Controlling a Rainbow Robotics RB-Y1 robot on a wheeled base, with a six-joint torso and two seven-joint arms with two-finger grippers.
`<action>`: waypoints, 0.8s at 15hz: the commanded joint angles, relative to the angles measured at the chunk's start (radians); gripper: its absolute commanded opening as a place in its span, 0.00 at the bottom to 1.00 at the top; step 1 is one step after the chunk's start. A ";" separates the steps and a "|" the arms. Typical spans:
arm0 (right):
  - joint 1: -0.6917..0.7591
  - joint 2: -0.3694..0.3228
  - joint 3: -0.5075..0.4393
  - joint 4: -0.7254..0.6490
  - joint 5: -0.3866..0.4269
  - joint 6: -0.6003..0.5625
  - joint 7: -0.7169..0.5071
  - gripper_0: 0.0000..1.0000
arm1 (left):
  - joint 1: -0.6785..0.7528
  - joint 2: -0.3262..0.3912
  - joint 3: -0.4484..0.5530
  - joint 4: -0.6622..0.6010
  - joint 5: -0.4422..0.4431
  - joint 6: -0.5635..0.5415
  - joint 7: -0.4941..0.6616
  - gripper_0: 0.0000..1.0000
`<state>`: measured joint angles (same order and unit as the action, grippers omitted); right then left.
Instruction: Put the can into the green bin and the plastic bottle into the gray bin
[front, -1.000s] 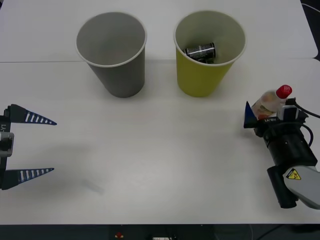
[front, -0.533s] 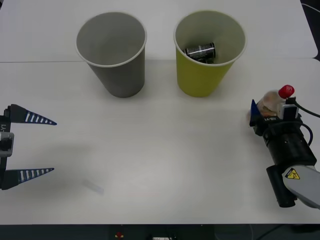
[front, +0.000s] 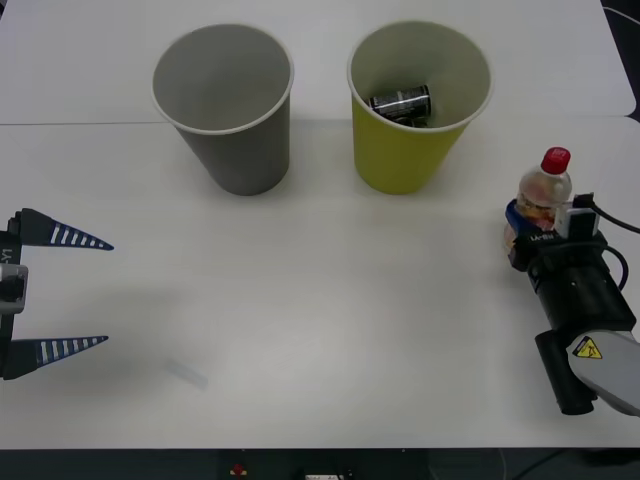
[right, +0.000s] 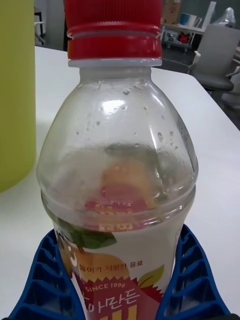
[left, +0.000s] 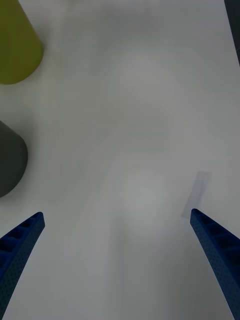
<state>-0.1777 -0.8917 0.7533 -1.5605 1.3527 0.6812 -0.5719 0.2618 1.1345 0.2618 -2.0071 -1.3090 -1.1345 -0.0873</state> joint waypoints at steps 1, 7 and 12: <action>0.026 -0.035 -0.006 -0.055 0.000 -0.008 -0.002 0.00 | 0.000 0.000 0.000 0.000 0.000 0.000 0.000 1.00; 0.198 -0.073 -0.278 -0.210 0.088 -0.308 0.007 0.00 | 0.000 0.000 0.000 0.000 0.000 0.000 0.000 1.00; 0.319 -0.073 -0.563 -0.322 0.149 -0.689 -0.002 0.00 | 0.000 0.000 0.000 0.000 0.000 0.000 0.000 1.00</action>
<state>0.1269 -0.9649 0.2264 -1.8651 1.5035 0.0429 -0.5715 0.2618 1.1345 0.2618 -2.0071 -1.3090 -1.1345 -0.0873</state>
